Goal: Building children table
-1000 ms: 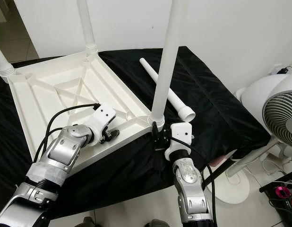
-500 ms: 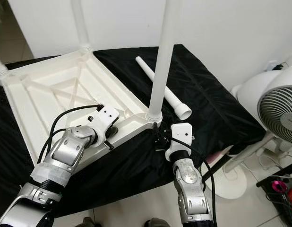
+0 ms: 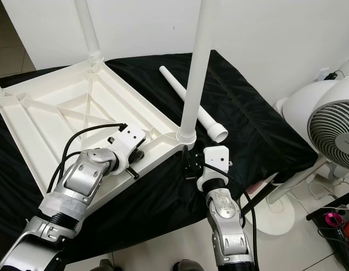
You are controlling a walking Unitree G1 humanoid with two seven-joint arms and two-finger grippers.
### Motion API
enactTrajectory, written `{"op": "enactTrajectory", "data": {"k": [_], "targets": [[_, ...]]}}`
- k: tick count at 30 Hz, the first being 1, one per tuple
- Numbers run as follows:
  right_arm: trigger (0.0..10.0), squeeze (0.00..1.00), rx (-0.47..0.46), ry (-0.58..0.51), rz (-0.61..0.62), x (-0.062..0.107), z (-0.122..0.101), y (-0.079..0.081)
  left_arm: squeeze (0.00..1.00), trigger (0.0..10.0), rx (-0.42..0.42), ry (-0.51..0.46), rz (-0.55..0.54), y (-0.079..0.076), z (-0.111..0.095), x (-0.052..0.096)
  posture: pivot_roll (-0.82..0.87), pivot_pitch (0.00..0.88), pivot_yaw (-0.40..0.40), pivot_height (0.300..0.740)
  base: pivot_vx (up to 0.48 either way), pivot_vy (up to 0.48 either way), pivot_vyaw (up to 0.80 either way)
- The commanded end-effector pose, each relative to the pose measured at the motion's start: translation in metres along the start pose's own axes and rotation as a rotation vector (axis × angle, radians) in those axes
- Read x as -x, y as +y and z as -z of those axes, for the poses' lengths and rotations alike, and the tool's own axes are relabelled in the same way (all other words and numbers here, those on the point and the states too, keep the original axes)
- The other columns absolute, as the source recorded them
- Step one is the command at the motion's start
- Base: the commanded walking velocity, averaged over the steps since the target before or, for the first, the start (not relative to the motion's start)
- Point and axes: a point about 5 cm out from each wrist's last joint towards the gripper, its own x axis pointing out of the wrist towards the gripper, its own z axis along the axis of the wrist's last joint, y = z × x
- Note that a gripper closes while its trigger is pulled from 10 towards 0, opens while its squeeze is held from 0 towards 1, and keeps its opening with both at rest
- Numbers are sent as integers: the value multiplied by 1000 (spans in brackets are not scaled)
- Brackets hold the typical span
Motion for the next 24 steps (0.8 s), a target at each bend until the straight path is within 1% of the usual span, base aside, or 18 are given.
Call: {"op": "enactTrajectory", "data": {"k": [1, 3, 5, 7, 9, 17, 18, 19, 20, 24], "targets": [[10000, 0, 9, 17, 4, 1, 4, 1, 0, 0, 47, 90, -318, 26, 22, 12, -90, 43, 10, 740, 0, 0, 0], [10000, 0, 12, 18, 6, 1, 4, 0, 0, 0, 70, 90, -361, 23, 25, 19, -91, 48, 14, 740, 0, 0, 0], [10000, 0, 12, 22, 5, 2, 5, 0, 0, 0, 111, 90, -422, 22, 27, 22, -87, 50, 10, 740, 0, 0, 0], [10000, 0, 14, 23, 2, 2, 5, 1, 0, 0, 109, 89, -442, 22, 28, 24, -89, 52, 12, 740, 0, 0, 0], [10000, 0, 17, 23, -1, 2, 5, 1, 0, 0, 135, 72, -480, 21, 28, 28, -87, 53, 8, 740, 0, 0, 0], [10000, 0, 22, 23, -5, 0, 5, 1, 0, 0, 163, 56, -548, 23, 25, 32, -85, 53, 2, 740, 0, 0, 0], [10000, 0, 28, 22, -9, -1, 5, 1, 0, 0, 187, 37, -579, 23, 23, 34, -87, 51, -1, 740, 0, 0, 0], [10000, 0, 28, 22, -9, -1, 5, 1, 0, 0, 187, 37, -579, 23, 23, 34, -87, 51, -1, 740, 0, 0, 0], [10000, 0, 31, 22, -10, -1, 5, 1, 0, 0, 211, 26, -601, 20, 22, 36, -90, 51, 0, 740, 0, 0, 0], [10000, 0, 33, 22, -8, 0, 5, 0, 0, 0, 226, 17, -611, 18, 21, 38, -90, 51, 0, 740, 0, 0, 0]]}}
